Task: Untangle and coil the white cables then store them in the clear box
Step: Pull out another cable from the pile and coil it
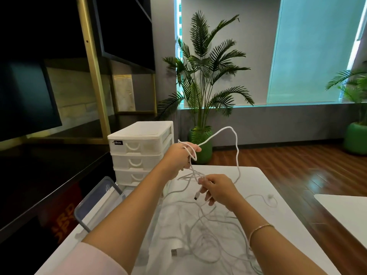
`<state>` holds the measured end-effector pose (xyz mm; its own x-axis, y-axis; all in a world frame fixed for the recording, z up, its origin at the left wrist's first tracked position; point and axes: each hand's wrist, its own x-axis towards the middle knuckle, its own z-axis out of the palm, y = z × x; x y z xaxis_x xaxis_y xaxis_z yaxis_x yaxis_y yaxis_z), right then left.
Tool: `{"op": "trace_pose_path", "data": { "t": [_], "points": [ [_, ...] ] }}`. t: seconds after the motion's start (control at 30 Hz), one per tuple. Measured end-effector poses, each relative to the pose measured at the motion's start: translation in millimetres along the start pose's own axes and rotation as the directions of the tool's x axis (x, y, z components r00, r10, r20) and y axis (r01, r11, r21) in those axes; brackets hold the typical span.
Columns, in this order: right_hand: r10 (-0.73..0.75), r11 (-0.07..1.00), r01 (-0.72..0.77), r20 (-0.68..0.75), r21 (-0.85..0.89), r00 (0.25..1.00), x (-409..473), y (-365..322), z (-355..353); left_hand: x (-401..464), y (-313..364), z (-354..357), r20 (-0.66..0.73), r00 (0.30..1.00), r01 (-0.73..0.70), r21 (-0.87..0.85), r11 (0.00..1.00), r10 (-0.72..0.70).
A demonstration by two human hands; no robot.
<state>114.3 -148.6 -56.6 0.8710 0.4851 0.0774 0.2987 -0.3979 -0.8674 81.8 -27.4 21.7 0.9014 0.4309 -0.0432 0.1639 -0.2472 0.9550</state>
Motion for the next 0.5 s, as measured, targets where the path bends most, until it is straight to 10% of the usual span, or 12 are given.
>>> {"op": "trace_pose_path", "data": {
  "t": [0.5],
  "points": [
    [0.2,0.961,-0.212,-0.086,-0.179,0.976,8,21,8,0,44,-48,-0.203,0.936,-0.338,-0.299,0.892,0.287]
  ]
}}
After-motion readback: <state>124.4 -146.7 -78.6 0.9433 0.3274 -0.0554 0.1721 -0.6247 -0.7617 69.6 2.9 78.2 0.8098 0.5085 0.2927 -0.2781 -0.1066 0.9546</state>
